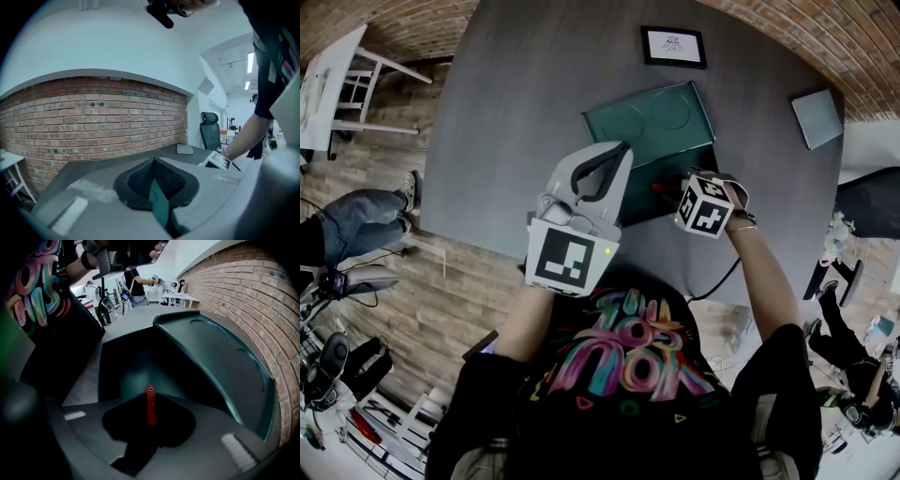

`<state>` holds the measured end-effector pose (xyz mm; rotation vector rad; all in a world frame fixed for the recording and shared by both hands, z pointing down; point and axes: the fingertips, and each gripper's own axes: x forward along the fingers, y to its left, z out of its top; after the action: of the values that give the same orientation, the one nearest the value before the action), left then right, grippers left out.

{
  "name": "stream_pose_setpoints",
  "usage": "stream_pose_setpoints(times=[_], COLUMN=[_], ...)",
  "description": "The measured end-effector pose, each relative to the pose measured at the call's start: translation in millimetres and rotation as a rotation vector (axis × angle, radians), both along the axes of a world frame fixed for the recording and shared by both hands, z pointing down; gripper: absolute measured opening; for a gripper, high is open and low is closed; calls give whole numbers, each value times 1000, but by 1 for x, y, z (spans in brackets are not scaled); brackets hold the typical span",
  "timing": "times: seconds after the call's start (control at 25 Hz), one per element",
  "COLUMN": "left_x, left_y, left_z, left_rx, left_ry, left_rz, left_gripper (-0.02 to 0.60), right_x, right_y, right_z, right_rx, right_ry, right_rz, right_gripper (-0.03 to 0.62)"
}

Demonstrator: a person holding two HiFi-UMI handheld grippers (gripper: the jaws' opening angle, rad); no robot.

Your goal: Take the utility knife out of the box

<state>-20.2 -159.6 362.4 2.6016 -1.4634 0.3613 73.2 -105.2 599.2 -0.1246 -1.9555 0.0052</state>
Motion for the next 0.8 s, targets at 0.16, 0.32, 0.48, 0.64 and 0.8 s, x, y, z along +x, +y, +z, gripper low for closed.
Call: stream_pose_setpoints(times=[0.16, 0.32, 0.48, 0.64, 0.8], left_x=[-4, -7, -10, -9, -4], left_y=[-1, 0, 1, 3, 5], left_z=[-1, -4, -7, -11, -16], left_rx=[2, 11, 23, 32, 41], left_ry=[0, -2, -3, -6, -6], left_rz=[-9, -17, -16, -12, -2], left_gripper=[0, 0, 0, 0, 0], right_x=[1, 0, -2, -3, -4], right_y=[-1, -2, -5, -5, -6], right_z=[0, -4, -11, -25, -44], right_rx=[-5, 5, 22, 46, 77], right_ry=[-22, -48, -78, -107, -151], right_rz=[20, 48, 76, 89, 112], right_gripper=[54, 54, 54, 54, 54])
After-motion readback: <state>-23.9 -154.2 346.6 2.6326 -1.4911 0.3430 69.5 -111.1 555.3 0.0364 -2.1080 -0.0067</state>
